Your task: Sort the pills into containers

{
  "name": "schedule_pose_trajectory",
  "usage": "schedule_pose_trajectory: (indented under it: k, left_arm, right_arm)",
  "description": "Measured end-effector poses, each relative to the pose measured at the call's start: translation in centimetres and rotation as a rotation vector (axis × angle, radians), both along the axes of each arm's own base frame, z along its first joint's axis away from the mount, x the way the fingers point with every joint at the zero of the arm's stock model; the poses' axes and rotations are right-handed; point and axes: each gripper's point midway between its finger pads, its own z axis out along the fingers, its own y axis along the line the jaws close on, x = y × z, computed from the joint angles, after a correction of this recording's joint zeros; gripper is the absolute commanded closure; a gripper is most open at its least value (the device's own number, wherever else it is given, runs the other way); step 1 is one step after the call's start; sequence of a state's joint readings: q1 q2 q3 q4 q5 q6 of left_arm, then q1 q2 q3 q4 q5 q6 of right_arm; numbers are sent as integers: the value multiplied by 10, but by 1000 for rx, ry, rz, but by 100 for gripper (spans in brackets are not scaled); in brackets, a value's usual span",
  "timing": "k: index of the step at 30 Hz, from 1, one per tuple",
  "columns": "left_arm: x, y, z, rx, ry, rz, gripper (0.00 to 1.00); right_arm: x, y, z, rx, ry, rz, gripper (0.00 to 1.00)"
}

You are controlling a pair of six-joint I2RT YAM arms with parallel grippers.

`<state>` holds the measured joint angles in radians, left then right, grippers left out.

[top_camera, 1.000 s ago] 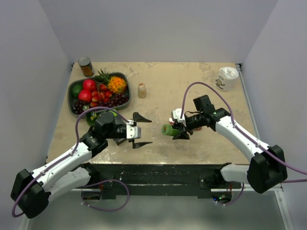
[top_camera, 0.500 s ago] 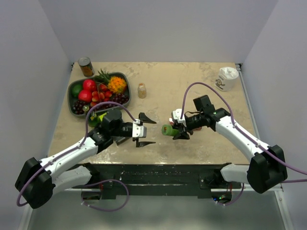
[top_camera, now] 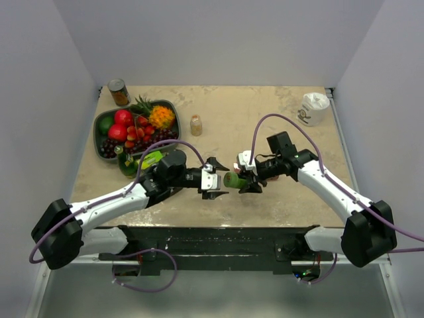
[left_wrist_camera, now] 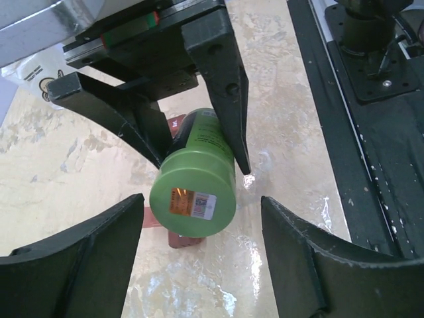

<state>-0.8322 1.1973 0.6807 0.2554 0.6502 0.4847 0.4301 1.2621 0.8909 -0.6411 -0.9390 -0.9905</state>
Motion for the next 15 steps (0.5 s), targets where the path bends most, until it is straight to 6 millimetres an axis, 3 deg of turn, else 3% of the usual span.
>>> schedule_pose_trajectory:
  k: [11,14,15]
  left_arm:
    - [4,-7,-2,-8,24,38,33]
    - [4,-9,-6,-4,39,41,48]
    - [5,-9,-5,-7,43,49,65]
  right_arm:
    - [-1,1,1,5,3,4,99]
    - [-1,1,1,5,3,4,99]
    - [-2,0,0,2,7,5,99]
